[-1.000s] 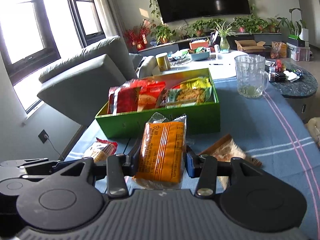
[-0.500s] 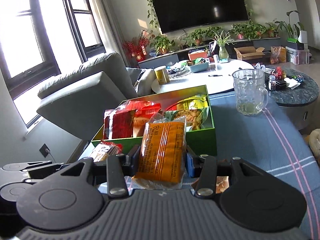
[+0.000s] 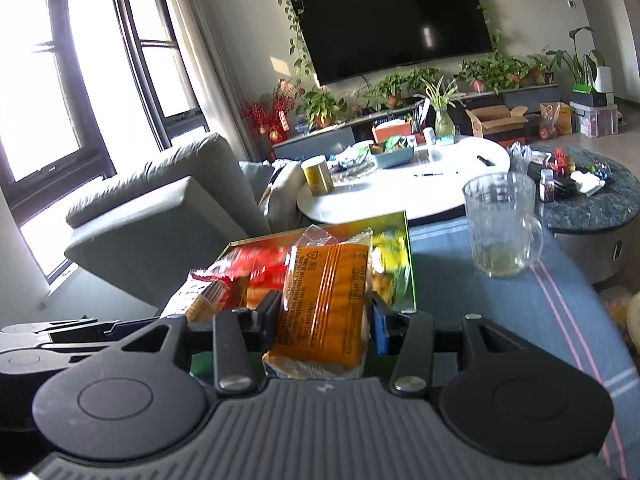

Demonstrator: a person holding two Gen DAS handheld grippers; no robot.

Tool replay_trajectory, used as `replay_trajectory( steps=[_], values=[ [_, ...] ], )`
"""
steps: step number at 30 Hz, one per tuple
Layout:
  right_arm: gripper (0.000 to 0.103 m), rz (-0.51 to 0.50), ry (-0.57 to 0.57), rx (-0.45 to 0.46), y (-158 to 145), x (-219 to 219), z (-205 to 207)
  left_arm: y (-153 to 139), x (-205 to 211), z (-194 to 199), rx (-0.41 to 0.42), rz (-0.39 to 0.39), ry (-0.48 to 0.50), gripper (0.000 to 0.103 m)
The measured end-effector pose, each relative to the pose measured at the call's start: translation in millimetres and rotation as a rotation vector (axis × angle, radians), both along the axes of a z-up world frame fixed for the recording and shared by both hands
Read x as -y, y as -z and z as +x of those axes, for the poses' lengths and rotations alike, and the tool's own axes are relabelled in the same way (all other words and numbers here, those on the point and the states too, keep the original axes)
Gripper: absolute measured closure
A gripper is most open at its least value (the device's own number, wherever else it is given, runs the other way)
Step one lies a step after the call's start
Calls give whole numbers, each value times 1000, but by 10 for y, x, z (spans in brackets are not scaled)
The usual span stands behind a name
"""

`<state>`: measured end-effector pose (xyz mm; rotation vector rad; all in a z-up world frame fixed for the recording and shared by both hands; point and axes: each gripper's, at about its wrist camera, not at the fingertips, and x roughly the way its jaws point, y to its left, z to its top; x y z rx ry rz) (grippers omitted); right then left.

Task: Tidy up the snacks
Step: 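Carry the orange packet and wafer bar into the green box with both grippers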

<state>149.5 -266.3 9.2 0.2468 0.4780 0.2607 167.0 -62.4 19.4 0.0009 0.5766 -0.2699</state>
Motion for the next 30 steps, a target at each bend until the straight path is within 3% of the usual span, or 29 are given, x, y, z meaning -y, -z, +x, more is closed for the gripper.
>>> replay_trajectory(
  steps=[13, 30],
  values=[
    [41, 3, 2, 33, -94, 18, 536, 65, 197, 558, 5, -15, 39, 65],
    [41, -46, 4, -38, 205, -29, 883, 384, 237, 887, -40, 10, 22, 65]
  ],
)
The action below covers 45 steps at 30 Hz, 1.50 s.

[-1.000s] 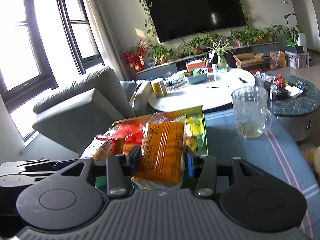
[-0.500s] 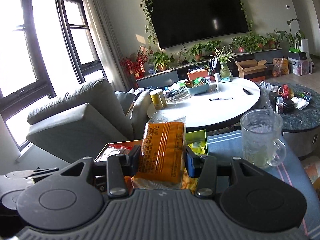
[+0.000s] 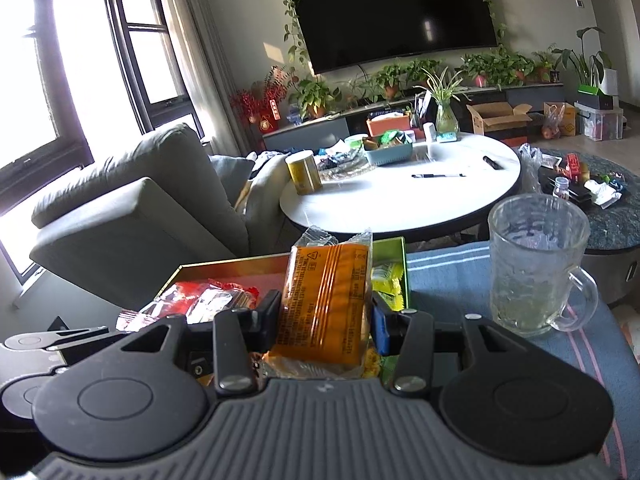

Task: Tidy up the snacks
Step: 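Carry the orange packet and wafer bar into the green box with both grippers, then open both grippers to release the packets into the box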

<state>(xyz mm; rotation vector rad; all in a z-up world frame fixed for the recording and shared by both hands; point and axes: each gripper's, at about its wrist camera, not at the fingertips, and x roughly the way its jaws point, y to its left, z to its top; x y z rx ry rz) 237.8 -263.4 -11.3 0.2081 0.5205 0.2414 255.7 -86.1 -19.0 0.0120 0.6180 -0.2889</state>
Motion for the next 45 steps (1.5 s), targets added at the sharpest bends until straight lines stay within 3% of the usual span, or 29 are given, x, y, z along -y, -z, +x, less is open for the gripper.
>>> replay_trajectory(
  steps=[7, 11, 23, 27, 32, 35, 38, 42, 45],
  values=[
    [41, -7, -2, -16, 38, -7, 6, 32, 51, -17, -5, 4, 16, 65],
    [41, 4, 12, 4, 4, 11, -20, 31, 53, -42, 0, 3, 11, 53],
    [40, 21, 16, 28, -13, 74, -124, -39, 8, -162, 16, -2, 5, 51],
    [40, -3, 6, 107, -79, 41, -273, -86, -13, -219, 31, -5, 4, 50],
    [40, -106, 12, 214, -204, -44, -485, -138, -80, -327, 50, -11, -10, 48],
    [40, -144, 21, 319, -246, -82, -653, -157, -134, -395, 49, -18, -20, 47],
    [40, -112, -2, 264, -299, -65, -729, -168, -175, -486, 46, -19, -28, 46],
    [40, -6, 49, 264, -370, -12, -824, -173, -221, -627, 38, -25, -28, 45],
    [40, 3, 26, 239, -431, 12, -849, -163, -233, -738, 32, -28, -19, 43]
  ],
)
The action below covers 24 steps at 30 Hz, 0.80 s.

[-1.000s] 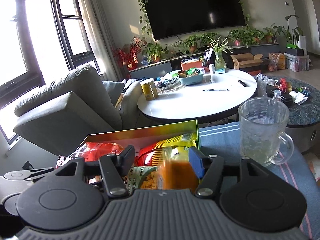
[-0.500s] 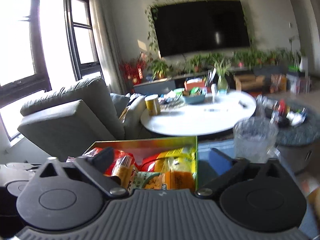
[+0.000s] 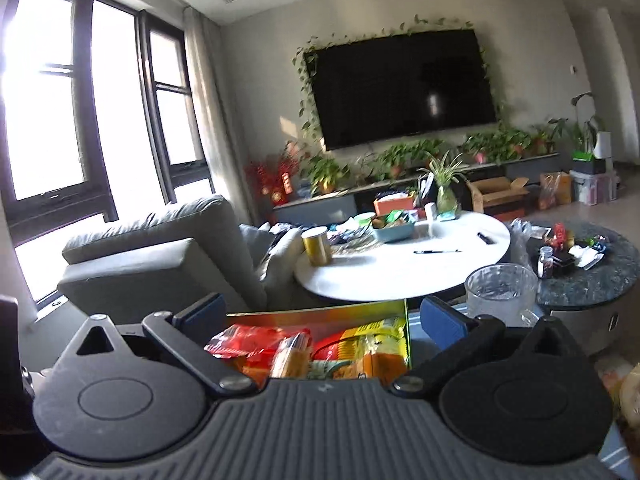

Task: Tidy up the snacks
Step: 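Open both grippers to release the packets into the box, then grasp the brown nut packet with the right gripper while the left grasps the round cookie packet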

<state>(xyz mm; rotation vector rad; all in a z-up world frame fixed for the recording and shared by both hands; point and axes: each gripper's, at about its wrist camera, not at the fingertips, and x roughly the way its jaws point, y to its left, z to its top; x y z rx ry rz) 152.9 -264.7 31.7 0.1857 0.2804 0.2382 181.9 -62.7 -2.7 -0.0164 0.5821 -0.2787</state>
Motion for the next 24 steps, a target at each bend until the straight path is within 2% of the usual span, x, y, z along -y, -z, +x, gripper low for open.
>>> replay_trajectory(
  steps=[7, 13, 19, 24],
  values=[
    [40, -8, 24, -17, 1, 57, -143, 55, -5, -223, -23, -7, 21, 39],
    [40, -42, 8, -17, 96, 168, -320, 213, 121, -308, -74, 31, 70, 36],
    [40, -63, 25, -106, 355, 354, -379, 445, 295, -281, -132, 57, 107, 36],
    [40, -123, -13, -173, 614, 393, -388, 581, 385, -220, -168, 80, 120, 36]
  ],
)
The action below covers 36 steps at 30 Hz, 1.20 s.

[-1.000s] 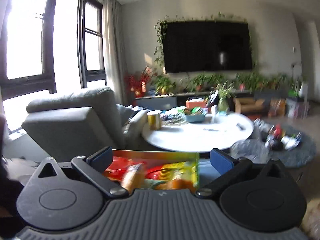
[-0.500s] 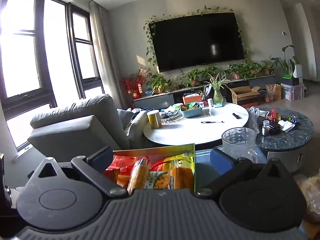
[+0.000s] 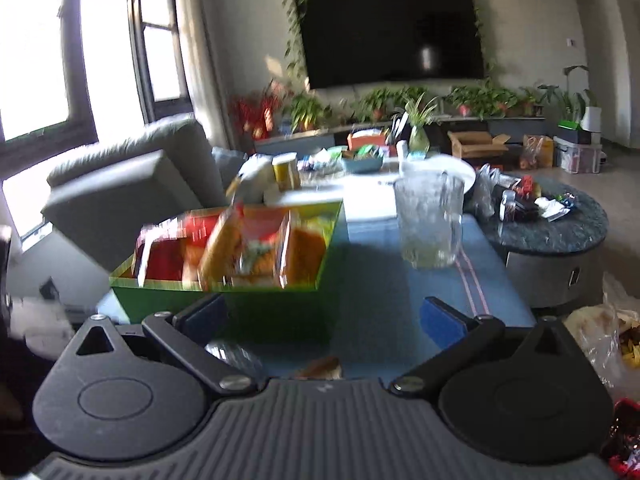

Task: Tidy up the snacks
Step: 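Grasp the brown nut packet with the right gripper while the left grasps the round cookie packet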

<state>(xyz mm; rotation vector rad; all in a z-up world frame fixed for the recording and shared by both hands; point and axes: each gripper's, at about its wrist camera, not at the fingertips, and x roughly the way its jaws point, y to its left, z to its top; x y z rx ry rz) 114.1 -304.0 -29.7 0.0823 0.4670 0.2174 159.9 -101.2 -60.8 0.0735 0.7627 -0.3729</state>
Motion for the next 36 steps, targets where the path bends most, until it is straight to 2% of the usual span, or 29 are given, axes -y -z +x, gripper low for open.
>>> replay_trajectory(
  steps=[6, 12, 19, 32, 34, 36],
  values=[
    [40, -95, -108, -97, 309, -48, 73, 103, 48, 78, -29, 11, 3, 36],
    [40, -67, -118, -179, 489, 70, 137, 176, 112, 152, -47, 20, 25, 36],
    [40, -83, -160, -183, 546, 45, 131, 245, 145, 213, -66, 26, 26, 36],
    [40, -191, -169, -192, 653, -46, 159, 261, 215, 217, -35, 69, 33, 38],
    [40, -195, -161, -191, 646, -51, 171, 260, 215, 205, -30, 75, 27, 41],
    [40, -193, -147, -186, 630, -62, 192, 261, 222, 191, -15, 83, 35, 55]
  ],
)
